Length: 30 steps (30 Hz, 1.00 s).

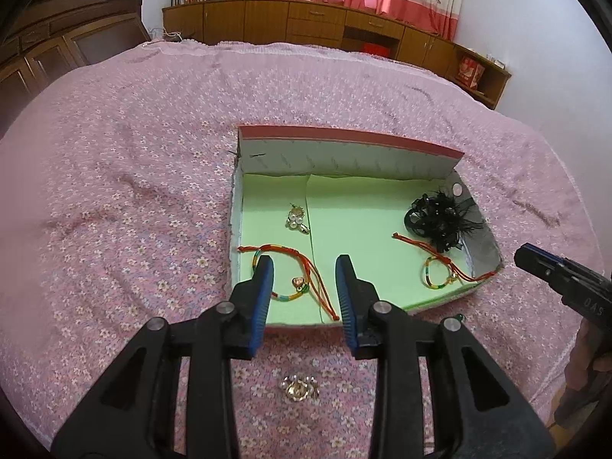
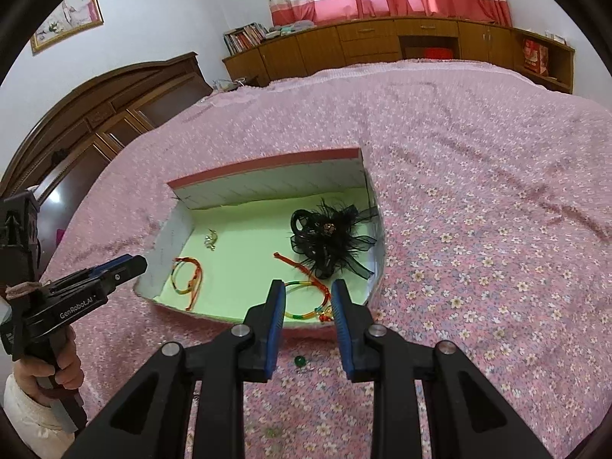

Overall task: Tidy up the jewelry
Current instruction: 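Open both grippers to release the bracelets into the box, then move the left gripper to a gold brooch while the right gripper approaches a green bead earring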

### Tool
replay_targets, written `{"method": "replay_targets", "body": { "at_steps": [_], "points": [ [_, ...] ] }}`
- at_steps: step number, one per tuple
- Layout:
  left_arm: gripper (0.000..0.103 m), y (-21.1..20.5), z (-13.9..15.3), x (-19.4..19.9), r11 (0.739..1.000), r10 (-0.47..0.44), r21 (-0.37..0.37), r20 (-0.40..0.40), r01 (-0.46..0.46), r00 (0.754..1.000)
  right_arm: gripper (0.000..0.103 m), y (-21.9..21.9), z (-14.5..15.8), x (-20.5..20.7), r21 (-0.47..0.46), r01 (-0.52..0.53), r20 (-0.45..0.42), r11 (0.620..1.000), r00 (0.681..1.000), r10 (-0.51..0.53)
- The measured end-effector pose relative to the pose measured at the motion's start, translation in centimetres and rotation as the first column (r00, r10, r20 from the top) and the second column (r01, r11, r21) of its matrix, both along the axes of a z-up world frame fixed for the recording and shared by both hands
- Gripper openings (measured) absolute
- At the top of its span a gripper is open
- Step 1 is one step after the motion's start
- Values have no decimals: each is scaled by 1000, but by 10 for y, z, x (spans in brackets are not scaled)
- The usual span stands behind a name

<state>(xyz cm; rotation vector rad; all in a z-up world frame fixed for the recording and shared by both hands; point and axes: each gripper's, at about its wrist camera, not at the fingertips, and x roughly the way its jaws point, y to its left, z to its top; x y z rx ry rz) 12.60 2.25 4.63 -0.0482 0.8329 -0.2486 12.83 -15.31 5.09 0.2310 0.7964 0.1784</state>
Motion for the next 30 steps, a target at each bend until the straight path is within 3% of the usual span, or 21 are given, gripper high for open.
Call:
{"method": "replay_targets", "body": {
  "at_steps": [13, 30],
  "points": [
    [27, 4, 2, -31, 1000, -16, -6, 8, 16, 1000, 28, 4, 1, -37, 7, -19, -5, 1000, 1000, 19],
    [27, 18, -40, -45, 1000, 1, 4, -97, -1, 995, 28, -1, -47, -84, 4, -9, -155, 1000, 988, 10]
  ]
}}
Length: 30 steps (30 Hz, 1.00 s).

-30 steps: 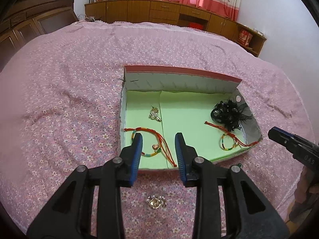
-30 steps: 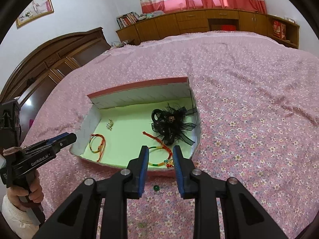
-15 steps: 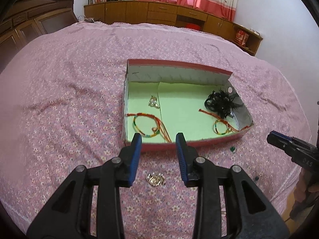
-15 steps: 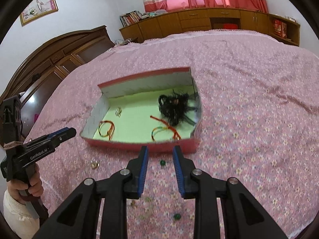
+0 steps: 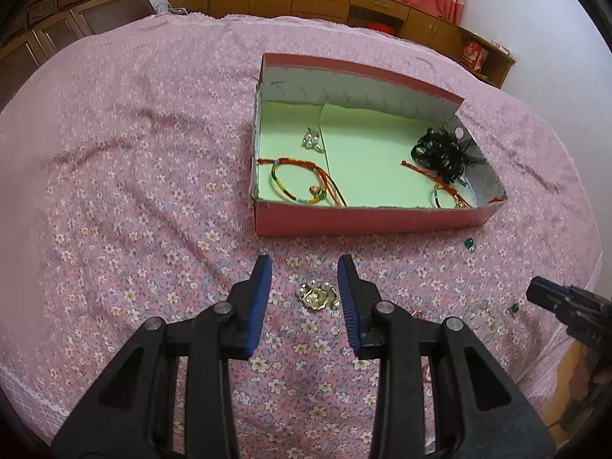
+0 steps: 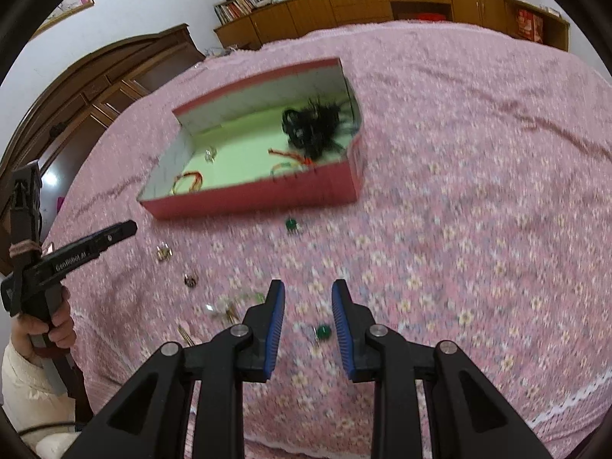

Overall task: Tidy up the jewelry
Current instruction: 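Move the left gripper to a gold brooch while the right gripper approaches a green bead earring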

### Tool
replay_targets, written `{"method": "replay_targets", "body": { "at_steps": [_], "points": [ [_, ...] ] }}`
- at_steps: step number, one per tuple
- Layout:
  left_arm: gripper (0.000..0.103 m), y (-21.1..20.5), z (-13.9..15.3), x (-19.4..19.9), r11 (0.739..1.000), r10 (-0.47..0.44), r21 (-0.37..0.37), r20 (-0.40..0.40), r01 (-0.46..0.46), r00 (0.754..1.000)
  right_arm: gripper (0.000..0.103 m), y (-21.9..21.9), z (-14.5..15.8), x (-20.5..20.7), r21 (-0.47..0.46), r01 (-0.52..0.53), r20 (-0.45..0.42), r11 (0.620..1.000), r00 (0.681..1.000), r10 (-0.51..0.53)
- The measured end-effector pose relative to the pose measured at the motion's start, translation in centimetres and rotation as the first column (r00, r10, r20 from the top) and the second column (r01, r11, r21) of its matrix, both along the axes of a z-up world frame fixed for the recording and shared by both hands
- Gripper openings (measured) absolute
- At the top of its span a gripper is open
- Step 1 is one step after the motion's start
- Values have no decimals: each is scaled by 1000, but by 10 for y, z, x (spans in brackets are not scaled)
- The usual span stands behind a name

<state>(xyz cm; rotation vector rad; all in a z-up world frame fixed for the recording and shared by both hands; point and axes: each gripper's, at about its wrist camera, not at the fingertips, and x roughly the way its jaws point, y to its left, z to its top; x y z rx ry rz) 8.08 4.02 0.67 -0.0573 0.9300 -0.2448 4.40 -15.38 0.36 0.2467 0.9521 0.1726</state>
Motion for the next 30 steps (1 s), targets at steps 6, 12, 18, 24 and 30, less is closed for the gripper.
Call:
{"method": "replay_targets", "body": {
  "at_steps": [6, 12, 18, 24, 30],
  "points": [
    [27, -5, -11, 0, 1000, -12, 5, -27, 12, 1000, 28, -2, -16, -3, 12, 4, -48, 1000, 999, -4],
    [27, -9, -23, 0, 1000, -23, 5, -54, 23, 998, 28, 3, -29, -3, 7, -10, -76, 1000, 997, 10],
    [27, -14, -34, 3, 999, -32, 12, -74, 33, 997, 28, 5, -35, -2, -4, -20, -81, 1000, 997, 20],
    [26, -19, -43, 4, 999, -38, 28, -83, 40, 996, 26, 4, -39, -1, -2, -23, -82, 1000, 996, 22],
    [25, -27, -51, 10, 998, -45, 34, -62, 48, 997, 18, 3, -41, -1, 0, -12, -81, 1000, 997, 12]
  ]
}}
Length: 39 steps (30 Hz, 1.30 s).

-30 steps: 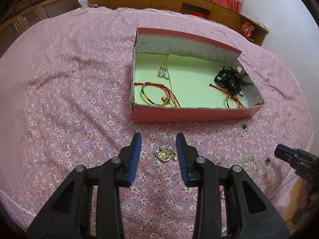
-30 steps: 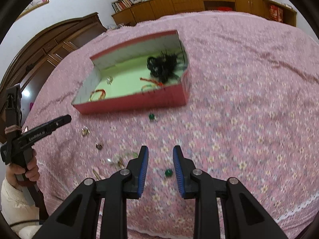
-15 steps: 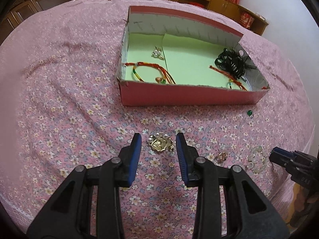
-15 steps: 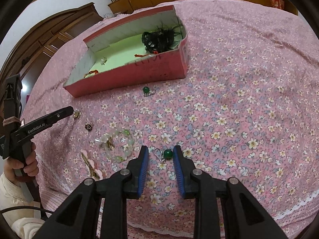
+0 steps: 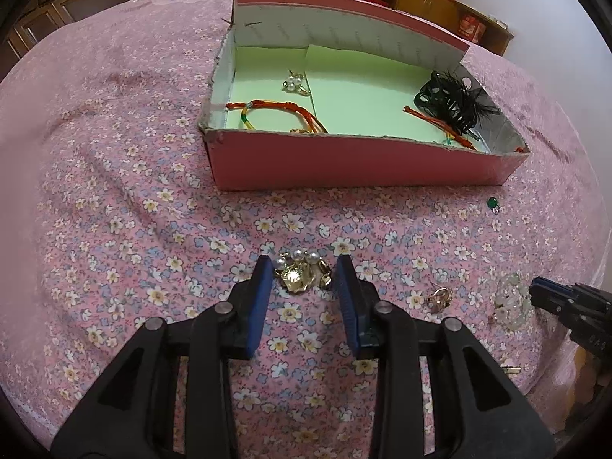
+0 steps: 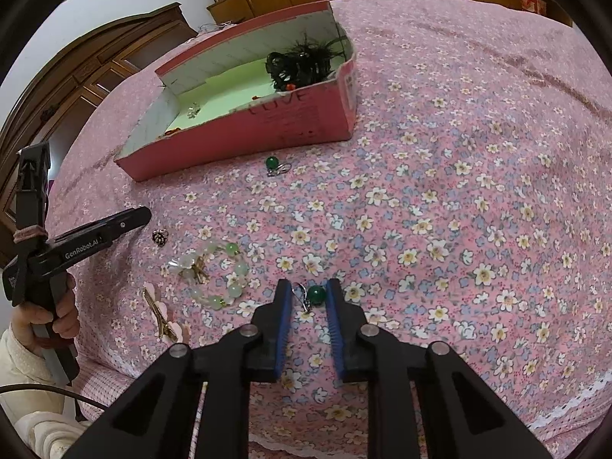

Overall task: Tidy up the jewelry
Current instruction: 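Move the left gripper to a gold brooch while the right gripper approaches a green bead earring, then close the left gripper on the gold brooch while the right gripper closes on the green earring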

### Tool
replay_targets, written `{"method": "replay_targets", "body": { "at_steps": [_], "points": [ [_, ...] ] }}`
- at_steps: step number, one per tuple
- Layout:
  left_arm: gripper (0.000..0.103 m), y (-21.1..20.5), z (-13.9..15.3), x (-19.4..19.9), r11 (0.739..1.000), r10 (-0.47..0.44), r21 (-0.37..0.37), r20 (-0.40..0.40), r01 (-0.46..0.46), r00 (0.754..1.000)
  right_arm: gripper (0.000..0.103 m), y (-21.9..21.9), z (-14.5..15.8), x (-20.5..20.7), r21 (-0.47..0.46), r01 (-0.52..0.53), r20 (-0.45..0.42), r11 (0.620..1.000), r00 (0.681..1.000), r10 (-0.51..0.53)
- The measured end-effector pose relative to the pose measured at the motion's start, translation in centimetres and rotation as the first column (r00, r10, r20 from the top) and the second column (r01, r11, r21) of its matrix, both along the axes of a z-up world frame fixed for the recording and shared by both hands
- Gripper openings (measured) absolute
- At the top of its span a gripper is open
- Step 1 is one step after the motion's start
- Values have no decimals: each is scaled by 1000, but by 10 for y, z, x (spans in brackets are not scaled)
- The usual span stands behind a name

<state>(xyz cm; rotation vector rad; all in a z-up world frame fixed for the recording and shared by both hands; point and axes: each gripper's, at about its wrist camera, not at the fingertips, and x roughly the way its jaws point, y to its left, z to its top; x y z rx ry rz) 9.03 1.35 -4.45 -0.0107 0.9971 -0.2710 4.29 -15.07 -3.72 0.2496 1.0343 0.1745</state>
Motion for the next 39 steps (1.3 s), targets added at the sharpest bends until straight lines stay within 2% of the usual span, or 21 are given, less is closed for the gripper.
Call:
{"method": "replay_targets", "body": {
  "at_steps": [2, 7, 14, 25, 39],
  "points": [
    [16, -2, -2, 1, 1000, -5, 6, 7, 5, 1000, 15, -3, -1, 0, 3, 4, 1, 1000, 1000, -4],
    [8, -8, -4, 2, 1000, -20, 13, 16, 20, 1000, 15, -6, -2, -1, 10, 11, 8, 1000, 1000, -11],
    [8, 0, 10, -13, 1000, -27, -8, 34, 27, 999, 14, -6, 0, -5, 18, 16, 23, 1000, 1000, -17],
    [8, 8, 55, -29, 998, -22, -55, 111, 29, 994, 13, -3, 22, -13, 35, -14, 93, 999, 996, 11],
    [8, 11, 87, -15, 999, 8, -51, 190, 2, 982, 13, 9, 43, -8, 36, -47, 166, 998, 985, 40]
  ]
}}
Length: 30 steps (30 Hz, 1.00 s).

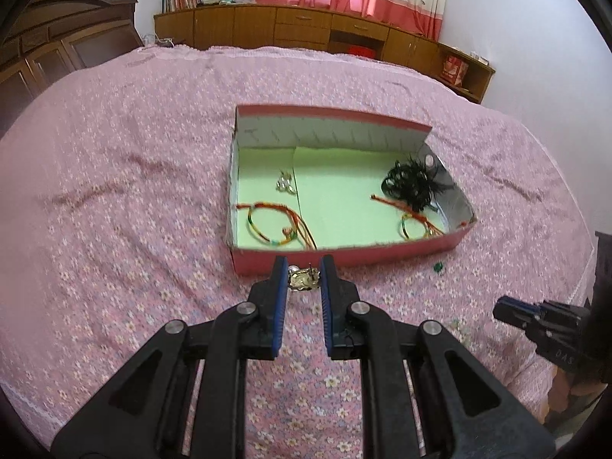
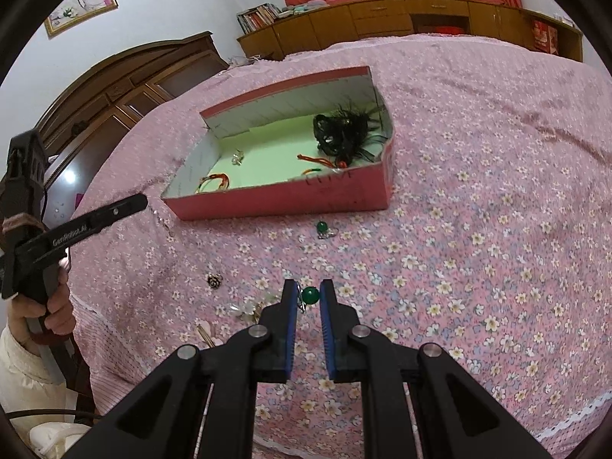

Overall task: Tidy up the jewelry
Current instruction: 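Close the left gripper on the gold brooch while the right gripper closes on the green earring, then carry the brooch and the green earring over the pink box with both grippers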

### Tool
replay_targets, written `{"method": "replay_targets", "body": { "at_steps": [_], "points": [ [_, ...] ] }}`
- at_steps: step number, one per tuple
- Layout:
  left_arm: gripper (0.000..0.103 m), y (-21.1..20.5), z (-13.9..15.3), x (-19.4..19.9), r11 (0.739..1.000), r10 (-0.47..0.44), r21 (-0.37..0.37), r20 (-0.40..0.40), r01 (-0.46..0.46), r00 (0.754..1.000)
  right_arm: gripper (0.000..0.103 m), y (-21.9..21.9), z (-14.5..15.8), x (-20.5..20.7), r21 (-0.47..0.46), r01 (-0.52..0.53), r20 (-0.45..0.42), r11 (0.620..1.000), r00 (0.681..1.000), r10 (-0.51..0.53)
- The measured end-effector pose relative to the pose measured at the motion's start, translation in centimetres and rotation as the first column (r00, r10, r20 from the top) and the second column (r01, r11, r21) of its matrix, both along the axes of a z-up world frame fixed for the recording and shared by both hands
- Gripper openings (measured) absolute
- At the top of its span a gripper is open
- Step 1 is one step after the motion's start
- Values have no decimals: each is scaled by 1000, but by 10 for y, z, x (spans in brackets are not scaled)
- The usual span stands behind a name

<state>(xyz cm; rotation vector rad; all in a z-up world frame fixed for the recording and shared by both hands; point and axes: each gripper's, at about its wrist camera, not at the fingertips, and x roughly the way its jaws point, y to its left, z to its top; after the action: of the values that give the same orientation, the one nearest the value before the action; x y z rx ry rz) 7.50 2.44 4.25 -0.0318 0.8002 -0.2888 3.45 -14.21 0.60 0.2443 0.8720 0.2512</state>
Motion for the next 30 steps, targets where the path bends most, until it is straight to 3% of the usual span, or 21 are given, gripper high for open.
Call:
{"method": "replay_targets", "body": {
  "at_steps": [12, 30],
  "points": [
    [8, 4, 11, 46, 999, 42, 8, 30, -43, 999, 13, 0, 8, 6, 17, -4, 20, 1000, 1000, 4],
    [8, -11, -17, 82, 999, 28, 25, -24, -28, 999, 13, 19, 34, 43, -20, -66, 97, 998, 993, 67]
  ]
}}
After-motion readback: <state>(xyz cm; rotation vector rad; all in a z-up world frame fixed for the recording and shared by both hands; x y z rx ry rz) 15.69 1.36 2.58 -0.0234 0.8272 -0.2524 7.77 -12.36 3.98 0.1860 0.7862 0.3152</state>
